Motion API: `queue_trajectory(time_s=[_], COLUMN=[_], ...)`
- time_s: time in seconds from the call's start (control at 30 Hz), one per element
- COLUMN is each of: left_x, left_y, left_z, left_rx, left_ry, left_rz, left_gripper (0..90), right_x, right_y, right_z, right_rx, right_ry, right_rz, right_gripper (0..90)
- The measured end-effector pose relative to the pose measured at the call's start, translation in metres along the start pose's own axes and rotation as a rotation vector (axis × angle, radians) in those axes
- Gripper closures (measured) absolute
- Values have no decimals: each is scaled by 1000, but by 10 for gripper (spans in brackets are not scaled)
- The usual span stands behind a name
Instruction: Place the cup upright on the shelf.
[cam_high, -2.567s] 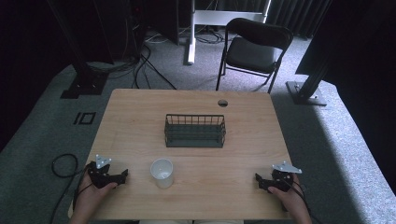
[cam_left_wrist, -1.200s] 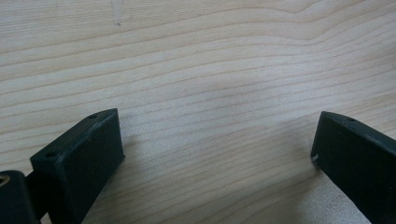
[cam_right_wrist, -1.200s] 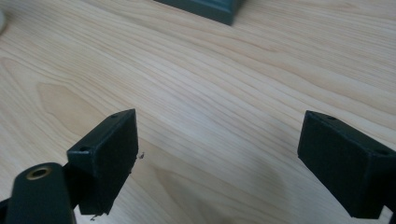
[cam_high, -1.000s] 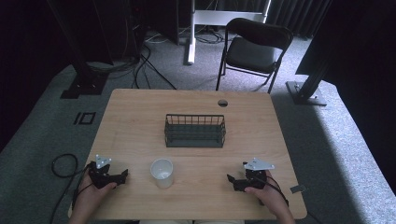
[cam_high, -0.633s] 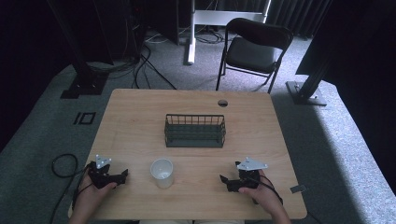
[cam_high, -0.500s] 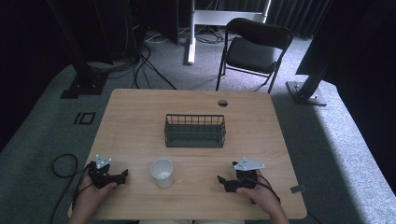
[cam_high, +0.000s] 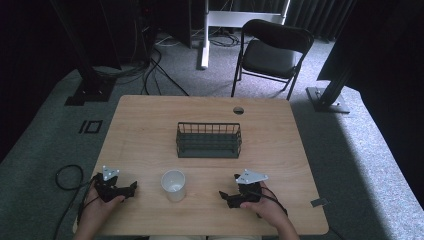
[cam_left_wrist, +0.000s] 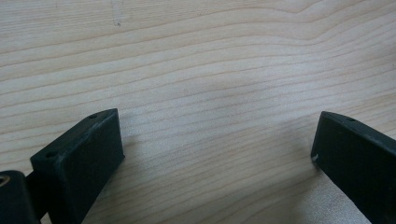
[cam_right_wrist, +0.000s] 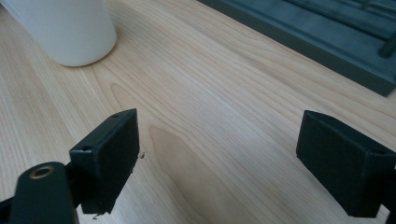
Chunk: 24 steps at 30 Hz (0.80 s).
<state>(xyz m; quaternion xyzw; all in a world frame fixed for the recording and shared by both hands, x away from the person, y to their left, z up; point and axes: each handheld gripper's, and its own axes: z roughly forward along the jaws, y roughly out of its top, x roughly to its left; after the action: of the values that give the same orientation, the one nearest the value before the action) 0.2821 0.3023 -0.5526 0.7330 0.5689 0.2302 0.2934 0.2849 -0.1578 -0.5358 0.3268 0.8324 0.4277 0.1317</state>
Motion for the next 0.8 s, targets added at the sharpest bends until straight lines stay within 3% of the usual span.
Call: queue_trajectory(time_s=[0.43, 0.8], left_x=[0, 0], left_y=[0, 0], left_z=[0, 0], left_rx=[0, 0], left_ry=[0, 0], left_rz=[0, 0], left_gripper=[26, 26], right_x=[21, 44], right_y=[14, 28], right_z=[14, 29], right_rx=[-21, -25], right_ry=[93, 160], right_rz=[-44, -126], right_gripper=[130, 126])
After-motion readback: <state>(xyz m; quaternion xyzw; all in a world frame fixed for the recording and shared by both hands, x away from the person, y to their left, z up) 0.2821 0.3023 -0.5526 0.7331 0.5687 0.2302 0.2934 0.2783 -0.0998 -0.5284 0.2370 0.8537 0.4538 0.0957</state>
